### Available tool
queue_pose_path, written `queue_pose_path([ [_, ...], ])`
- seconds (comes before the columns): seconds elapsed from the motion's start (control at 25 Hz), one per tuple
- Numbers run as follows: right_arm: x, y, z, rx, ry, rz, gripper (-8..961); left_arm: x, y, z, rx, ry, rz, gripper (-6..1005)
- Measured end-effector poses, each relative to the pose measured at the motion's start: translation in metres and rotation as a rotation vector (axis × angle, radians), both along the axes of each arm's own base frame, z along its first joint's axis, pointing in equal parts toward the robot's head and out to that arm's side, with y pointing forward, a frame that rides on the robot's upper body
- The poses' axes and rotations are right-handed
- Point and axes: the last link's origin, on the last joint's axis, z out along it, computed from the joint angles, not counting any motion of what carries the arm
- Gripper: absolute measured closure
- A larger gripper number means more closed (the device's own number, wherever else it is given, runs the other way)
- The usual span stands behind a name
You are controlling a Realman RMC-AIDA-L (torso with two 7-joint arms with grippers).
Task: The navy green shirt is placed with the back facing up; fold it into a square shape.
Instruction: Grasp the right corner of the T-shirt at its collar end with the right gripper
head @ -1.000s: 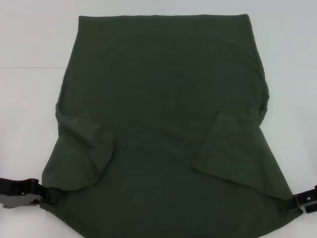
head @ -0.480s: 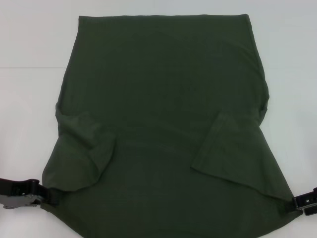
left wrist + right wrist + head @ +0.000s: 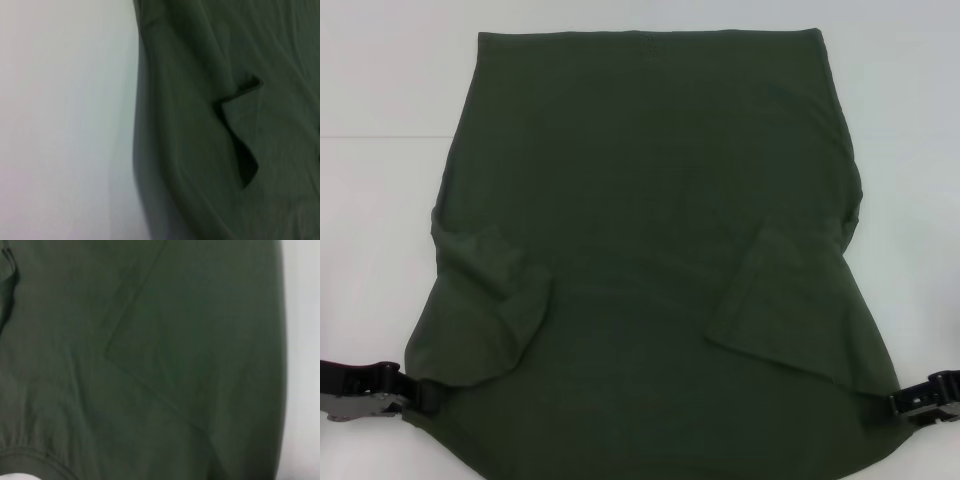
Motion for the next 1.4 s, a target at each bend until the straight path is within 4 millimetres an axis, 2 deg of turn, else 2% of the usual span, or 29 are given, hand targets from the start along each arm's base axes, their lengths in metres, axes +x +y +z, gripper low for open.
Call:
queue_pose_path([
  [0.4, -0.021, 0.012, -0.015, -0.021, 0.028, 0.059, 279, 0.001, 0.001, 0.0, 0.0, 0.0, -0.004, 955],
  [0.8, -0.02, 0.013, -0.014, -0.011, 0.022, 0.074, 298, 0.002, 0.002, 0.0, 0.001, -0.003, -0.005, 956],
  [1.24, -0.02, 0.016, -0.013, -0.008, 0.008, 0.083, 750, 0.002, 0.002, 0.0, 0.002, -0.003, -0.005, 955],
  [1.4, -0.019, 0.017, -0.012, -0.009, -0.008, 0.09, 802, 0.003, 0.003, 0.0, 0.003, -0.003, -0.006, 955],
])
